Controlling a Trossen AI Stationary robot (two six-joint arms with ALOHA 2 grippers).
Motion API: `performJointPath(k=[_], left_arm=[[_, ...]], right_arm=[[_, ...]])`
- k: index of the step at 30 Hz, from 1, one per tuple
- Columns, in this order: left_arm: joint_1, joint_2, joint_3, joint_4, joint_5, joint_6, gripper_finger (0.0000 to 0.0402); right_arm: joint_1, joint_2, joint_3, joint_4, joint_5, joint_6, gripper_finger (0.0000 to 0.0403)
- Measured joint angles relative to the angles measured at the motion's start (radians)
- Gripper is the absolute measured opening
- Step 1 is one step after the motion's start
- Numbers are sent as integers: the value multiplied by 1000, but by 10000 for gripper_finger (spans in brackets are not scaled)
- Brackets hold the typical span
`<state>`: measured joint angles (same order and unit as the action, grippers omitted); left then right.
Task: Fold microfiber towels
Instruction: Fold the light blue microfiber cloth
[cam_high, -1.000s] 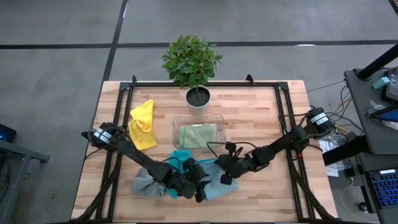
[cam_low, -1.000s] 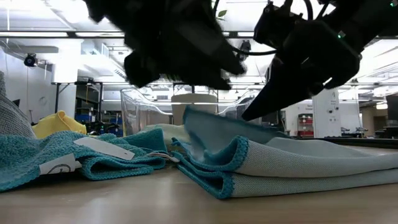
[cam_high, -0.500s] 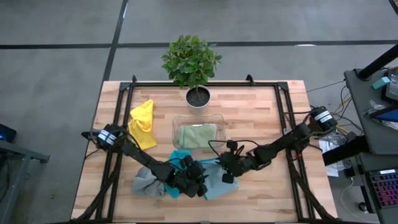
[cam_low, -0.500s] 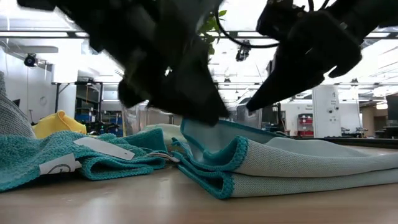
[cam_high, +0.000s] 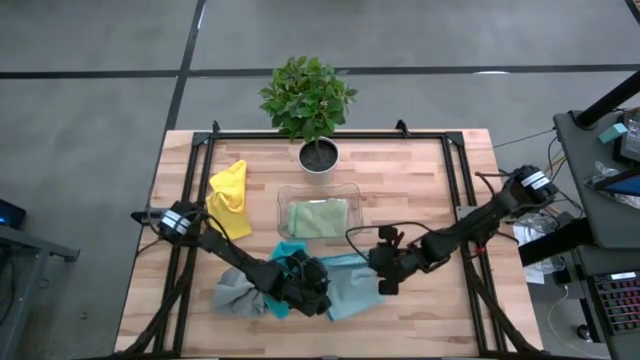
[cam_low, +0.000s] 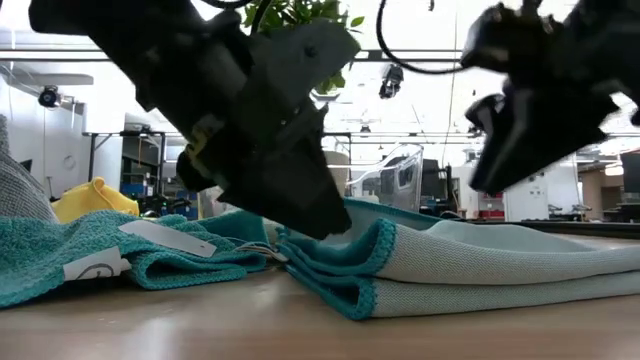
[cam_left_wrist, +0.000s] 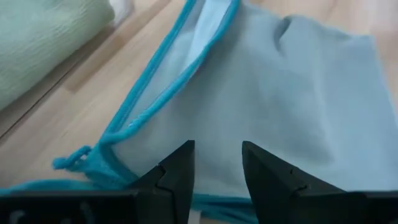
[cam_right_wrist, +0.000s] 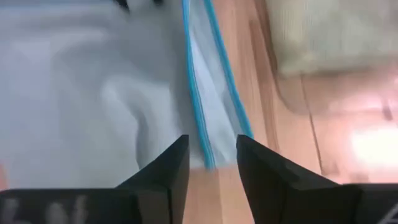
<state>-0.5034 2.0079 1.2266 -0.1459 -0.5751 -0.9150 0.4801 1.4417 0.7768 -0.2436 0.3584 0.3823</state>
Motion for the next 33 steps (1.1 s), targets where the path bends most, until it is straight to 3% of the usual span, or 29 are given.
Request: performJointPath(k=[10,16,23,33], left_arm=[[-14,-27,56,25,74,43,118],[-42,-21,51,205,100,60,118],[-48,-19,42,245,79,58,118],[-47,112,83,327,71,48,118]], right_arm=[[0,33,-116,218,4,11,152],[-2,55,-157,314,17,-7,141],[-5,78,-161,339,62,-34,128],[-7,132,-162,397,66,-31,125]])
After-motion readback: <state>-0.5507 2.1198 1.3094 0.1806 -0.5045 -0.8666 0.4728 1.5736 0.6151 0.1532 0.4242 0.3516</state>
